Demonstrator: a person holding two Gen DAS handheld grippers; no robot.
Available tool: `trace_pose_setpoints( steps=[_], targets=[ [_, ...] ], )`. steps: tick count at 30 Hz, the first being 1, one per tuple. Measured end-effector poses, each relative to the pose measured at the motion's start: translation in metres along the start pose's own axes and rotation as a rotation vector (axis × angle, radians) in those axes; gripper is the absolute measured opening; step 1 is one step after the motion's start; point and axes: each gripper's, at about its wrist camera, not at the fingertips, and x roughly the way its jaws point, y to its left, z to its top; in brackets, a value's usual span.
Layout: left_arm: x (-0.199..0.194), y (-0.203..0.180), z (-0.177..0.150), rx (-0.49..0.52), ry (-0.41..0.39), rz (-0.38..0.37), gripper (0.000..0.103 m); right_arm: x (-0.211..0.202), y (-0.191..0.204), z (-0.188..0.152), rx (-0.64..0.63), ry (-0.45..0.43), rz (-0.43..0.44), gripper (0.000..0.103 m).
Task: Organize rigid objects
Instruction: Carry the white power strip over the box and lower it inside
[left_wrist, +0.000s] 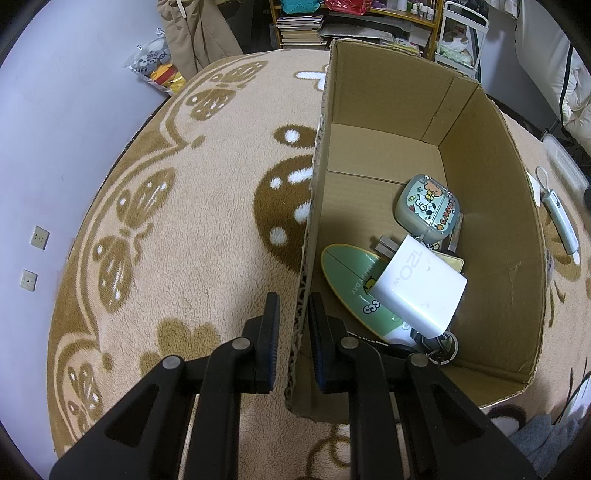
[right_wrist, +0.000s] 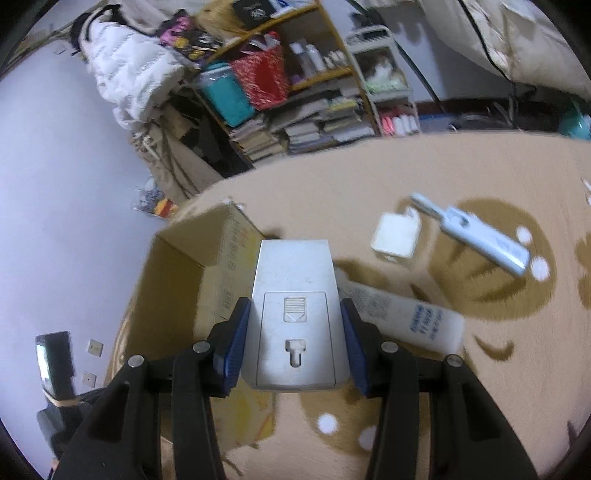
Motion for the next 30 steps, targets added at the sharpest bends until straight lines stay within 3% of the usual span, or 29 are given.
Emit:
trace_pose_setpoints(
  steps=[6,14,25,30],
  targets=[
    [0.000,0.000,0.000,0.001,0.001,0.000,0.016,-0.007,0.042,0.012,-0.094,-0.035,0.063,0.051],
    [0.000,0.000,0.000,0.001,0.000,-0.001,0.016,0.010,0.085,0.005,-0.174,-0.005,0.099,0.051],
    [0.000,0.003,-0.001,-0.009,0.001,-0.014,0.016,0.035,0.096,-0.017,-0.212,0.060,0.109,0.051],
    [0.000,0.003,0.000,-0.011,0.002,-0.016,0.016,0.037,0.098,-0.018,-0.238,0.050,0.086,0.051]
  ],
)
